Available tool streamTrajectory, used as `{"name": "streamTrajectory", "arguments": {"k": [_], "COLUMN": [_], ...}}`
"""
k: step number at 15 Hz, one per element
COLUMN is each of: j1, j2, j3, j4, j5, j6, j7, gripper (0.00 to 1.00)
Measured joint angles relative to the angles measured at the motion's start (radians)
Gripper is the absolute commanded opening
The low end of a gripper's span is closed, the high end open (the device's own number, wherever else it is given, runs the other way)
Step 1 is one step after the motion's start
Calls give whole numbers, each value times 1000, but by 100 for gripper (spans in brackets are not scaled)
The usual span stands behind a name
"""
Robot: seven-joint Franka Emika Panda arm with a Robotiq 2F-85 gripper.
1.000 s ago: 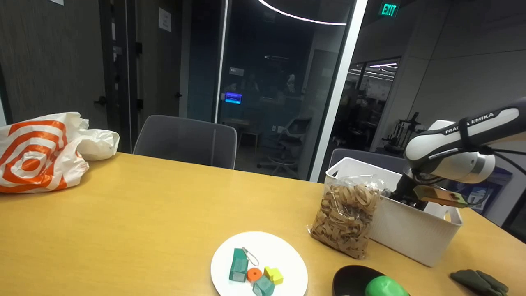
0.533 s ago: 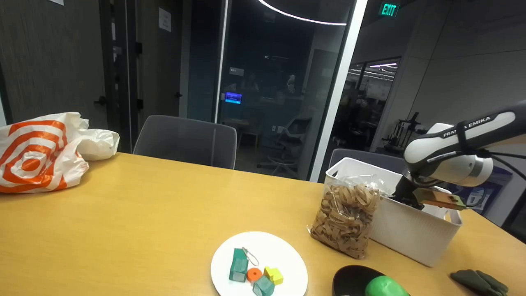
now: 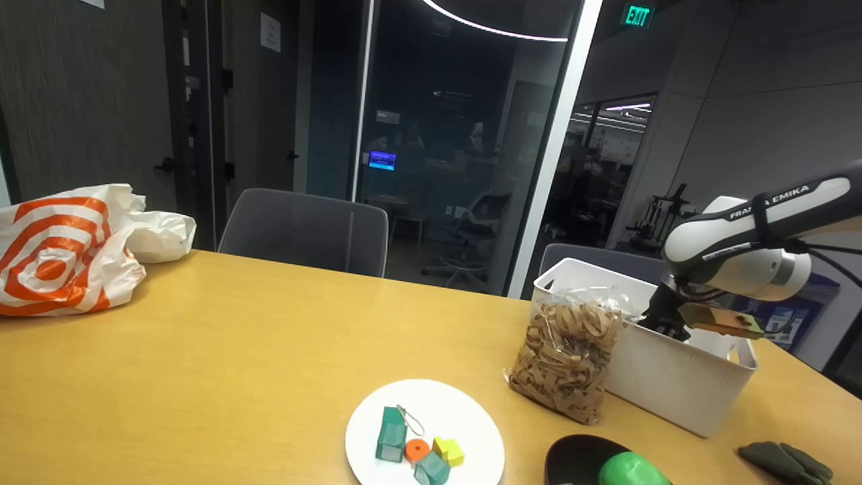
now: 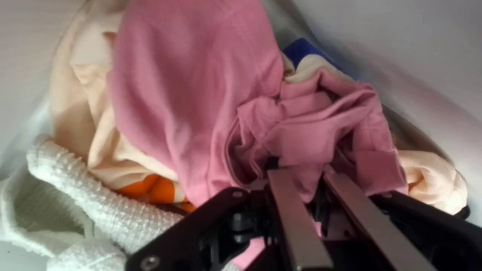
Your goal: Remove the objects from the basket
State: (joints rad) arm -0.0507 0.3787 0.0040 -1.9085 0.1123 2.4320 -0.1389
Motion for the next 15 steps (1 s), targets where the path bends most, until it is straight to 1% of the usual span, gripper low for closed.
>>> {"name": "streamTrajectory", "arguments": {"k": [4, 7, 10, 15], "j1": [-5, -10, -18, -34], "j2": [-17, -61, -144, -305], "j3": [1, 5, 11, 5], "j4": [-1, -15, -52, -133], "j5": [2, 17, 53, 128], "j6": [10, 10, 1, -56], "j7": [-3, -17, -55, -134], "gripper": [6, 6, 5, 5]}}
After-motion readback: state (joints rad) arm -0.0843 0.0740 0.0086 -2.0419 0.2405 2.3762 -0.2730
